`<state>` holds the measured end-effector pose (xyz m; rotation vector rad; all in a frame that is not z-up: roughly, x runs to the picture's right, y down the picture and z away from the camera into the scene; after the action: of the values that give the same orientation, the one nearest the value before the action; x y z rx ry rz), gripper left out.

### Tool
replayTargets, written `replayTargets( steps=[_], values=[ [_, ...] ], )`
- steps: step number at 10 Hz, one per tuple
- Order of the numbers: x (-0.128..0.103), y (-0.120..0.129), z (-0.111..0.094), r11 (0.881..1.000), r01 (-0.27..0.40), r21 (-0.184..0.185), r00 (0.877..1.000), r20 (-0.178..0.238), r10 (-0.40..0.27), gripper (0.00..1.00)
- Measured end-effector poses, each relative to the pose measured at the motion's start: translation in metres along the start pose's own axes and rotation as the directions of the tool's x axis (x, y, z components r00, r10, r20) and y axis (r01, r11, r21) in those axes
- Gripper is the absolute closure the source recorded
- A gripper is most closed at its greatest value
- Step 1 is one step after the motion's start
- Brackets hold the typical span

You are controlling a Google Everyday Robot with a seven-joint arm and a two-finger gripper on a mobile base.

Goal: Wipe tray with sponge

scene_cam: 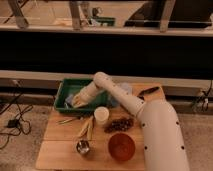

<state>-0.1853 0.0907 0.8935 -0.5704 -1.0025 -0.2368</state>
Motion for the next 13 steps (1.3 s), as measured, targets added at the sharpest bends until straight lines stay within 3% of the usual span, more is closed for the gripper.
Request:
replayTargets(
  steps=[4, 13],
  values=[
    [0.003, -0.006, -0.014, 1.000, 0.008, 0.012, 1.000, -0.022, -0.008, 0.91],
    [0.022, 0.009, -0.039, 1.000, -0.020, 0.019, 0.997, -0.071, 0.021, 0.91]
  ],
)
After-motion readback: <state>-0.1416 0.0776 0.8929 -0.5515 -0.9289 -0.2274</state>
